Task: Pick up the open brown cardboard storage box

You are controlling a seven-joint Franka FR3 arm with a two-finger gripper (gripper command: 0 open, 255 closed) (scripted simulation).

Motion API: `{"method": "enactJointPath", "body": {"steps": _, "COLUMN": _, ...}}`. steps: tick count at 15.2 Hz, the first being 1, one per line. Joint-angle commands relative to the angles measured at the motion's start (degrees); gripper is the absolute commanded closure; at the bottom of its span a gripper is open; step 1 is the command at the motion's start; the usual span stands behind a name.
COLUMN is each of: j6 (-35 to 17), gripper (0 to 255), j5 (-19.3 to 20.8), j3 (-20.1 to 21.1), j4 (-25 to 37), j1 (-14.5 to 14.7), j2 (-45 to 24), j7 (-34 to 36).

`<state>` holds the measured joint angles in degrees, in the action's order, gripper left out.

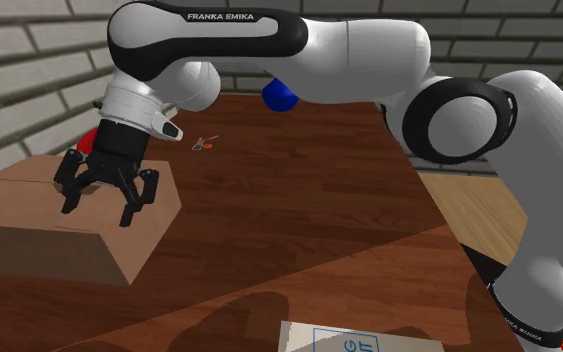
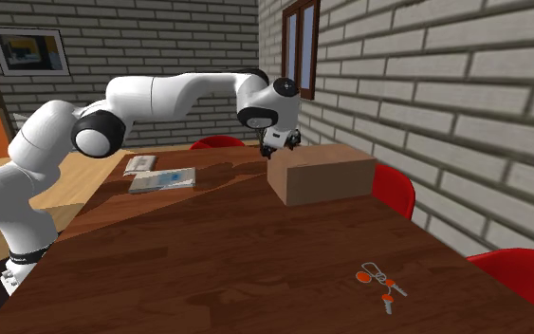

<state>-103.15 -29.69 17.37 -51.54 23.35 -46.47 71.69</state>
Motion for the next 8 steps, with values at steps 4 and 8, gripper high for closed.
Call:
{"method": "enactJointPath", "body": {"steps": 4, "j6": 4.4, "gripper": 255, "j5": 0.8, "j3": 0.0, "j4": 5.5, "j1": 0.6, "j2": -1.4, "j7": 2.5}}
{"method": "enactJointPath", "body": {"steps": 8, "j6": 6.3, "gripper": 255, "j5": 1.2, "j3": 0.0, "j4": 8.9, "j1": 1.0, "j2": -2.4, "j7": 3.8}}
